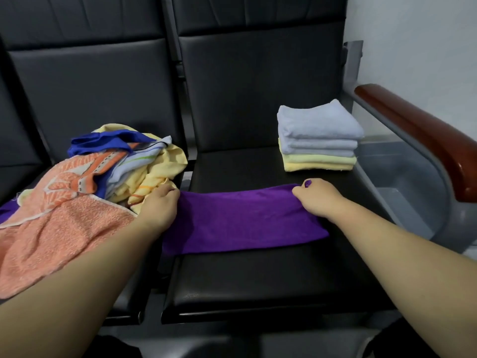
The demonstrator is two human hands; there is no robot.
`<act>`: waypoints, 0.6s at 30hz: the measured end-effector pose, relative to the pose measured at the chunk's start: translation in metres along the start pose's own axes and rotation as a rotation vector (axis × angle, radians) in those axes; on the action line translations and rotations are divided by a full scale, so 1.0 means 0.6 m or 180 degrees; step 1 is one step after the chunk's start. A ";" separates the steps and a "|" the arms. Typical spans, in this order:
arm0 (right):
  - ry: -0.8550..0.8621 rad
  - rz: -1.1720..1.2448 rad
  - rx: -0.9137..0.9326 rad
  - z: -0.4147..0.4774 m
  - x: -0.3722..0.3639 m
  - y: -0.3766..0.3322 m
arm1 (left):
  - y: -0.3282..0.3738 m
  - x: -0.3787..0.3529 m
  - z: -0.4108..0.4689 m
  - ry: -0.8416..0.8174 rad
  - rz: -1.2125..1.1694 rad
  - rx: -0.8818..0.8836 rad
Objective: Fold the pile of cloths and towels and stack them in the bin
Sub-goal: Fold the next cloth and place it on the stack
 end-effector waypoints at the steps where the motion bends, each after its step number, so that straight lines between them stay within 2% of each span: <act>1: 0.0029 0.0044 0.0003 0.001 0.002 -0.003 | 0.001 0.001 0.005 0.0076 0.0114 0.0003; 4: 0.0273 -0.0123 0.0148 0.004 0.008 -0.020 | 0.003 0.001 0.012 0.0226 0.0257 -0.0019; 7: 0.0337 0.0058 0.0308 0.010 -0.001 -0.035 | -0.015 -0.011 0.021 0.0235 0.0212 0.0056; 10: 0.0310 0.0198 0.0235 0.020 -0.018 -0.029 | -0.029 -0.021 0.027 0.0225 0.0151 0.0065; 18: 0.0516 -0.0022 0.0107 0.062 -0.029 -0.020 | -0.062 -0.031 0.056 0.0205 0.0484 0.0098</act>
Point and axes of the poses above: each hand's wrist, its own z-axis towards the middle knuckle, its own x-axis out of the back of the hand, y = z × x, the point moved 7 cm from there along z, towards the middle knuckle, and after that the axes turned 8 degrees about -x, right-handed, at the moved point
